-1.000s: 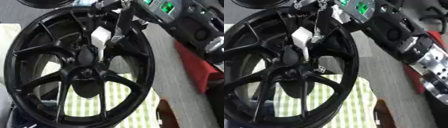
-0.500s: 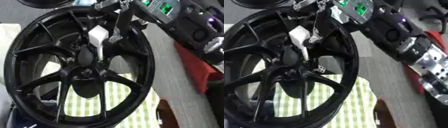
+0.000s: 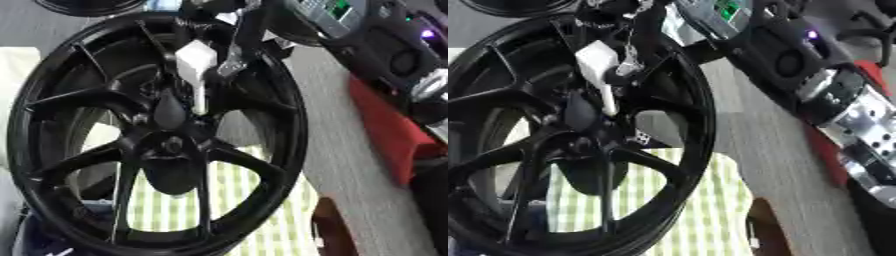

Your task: Pull the pin out of the wheel hub.

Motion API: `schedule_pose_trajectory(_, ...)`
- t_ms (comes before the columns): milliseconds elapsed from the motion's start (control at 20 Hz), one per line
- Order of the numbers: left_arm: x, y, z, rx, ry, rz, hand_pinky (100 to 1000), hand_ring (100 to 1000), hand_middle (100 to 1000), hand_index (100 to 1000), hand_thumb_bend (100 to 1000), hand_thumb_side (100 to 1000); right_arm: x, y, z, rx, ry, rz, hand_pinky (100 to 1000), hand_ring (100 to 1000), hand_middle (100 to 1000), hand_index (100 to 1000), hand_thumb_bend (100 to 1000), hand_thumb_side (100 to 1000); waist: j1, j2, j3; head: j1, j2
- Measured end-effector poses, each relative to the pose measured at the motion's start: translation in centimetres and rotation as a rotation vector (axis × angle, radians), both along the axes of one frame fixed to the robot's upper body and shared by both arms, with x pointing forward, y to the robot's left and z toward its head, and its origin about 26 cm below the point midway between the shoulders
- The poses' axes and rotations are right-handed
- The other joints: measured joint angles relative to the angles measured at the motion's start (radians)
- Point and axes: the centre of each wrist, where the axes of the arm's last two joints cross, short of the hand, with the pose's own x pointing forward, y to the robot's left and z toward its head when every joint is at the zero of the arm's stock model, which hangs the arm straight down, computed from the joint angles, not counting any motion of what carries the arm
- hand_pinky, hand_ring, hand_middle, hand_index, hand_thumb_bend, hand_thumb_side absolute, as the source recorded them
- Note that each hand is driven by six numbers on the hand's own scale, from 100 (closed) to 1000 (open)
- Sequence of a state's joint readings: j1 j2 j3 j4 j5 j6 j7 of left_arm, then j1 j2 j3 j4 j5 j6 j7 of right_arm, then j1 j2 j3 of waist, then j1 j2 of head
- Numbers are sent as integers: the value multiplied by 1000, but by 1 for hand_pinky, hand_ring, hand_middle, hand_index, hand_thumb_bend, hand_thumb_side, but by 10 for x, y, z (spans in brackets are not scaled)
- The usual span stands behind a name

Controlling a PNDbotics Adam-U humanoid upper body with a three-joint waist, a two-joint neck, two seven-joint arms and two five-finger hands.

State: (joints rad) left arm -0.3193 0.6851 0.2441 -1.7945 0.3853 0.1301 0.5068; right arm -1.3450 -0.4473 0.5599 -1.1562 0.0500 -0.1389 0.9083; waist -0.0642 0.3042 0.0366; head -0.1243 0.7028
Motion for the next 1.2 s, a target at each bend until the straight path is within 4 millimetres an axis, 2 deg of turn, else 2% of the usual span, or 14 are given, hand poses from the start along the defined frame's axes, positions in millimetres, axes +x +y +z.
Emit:
schedule_pose_trajectory(150,0,1,-1,-1,2,3,744,762,699,824,863,615,-2,-8,14,37,-15,-11,753,572,407,522,282,100,0,-11,-5,4,6)
schedule_pose_trajectory(350,-2,3,-4,-2,11,15,744,761,698,824,863,615,-9,-32,39,127,-39,-33,755,569,407,523,295,100,-1,-24,-17,15,16)
schedule_pose_trajectory(500,-4,6,-8,-4,20,30,745,761,696,824,862,615,-17,-74,57,236,-84,-98,757,569,409,526,307,100,-4,-31,-30,27,18)
schedule_pose_trajectory(700,-7,10,-11,-7,25,51,745,760,695,824,863,614,-32,-149,62,380,-148,-250,757,566,410,527,324,100,-5,-34,-41,45,23)
schedule_pose_trajectory(850,-9,13,-13,-10,26,70,745,760,694,824,862,614,-48,-223,43,501,-177,-435,755,562,413,531,319,100,-5,-35,-52,57,25)
schedule_pose_trajectory(1000,-11,16,-15,-14,22,90,745,760,694,824,863,614,-73,-296,12,633,-198,-636,751,558,418,535,316,100,3,-36,-67,70,25)
schedule_pose_trajectory(1100,-12,17,-15,-16,21,101,745,760,693,824,864,614,-89,-331,-9,708,-205,-746,749,558,421,539,322,100,8,-36,-73,80,24)
schedule_pose_trajectory(1200,-13,19,-16,-18,23,109,745,759,693,824,863,614,-103,-358,-30,758,-213,-847,751,563,429,547,329,100,10,-38,-82,94,24)
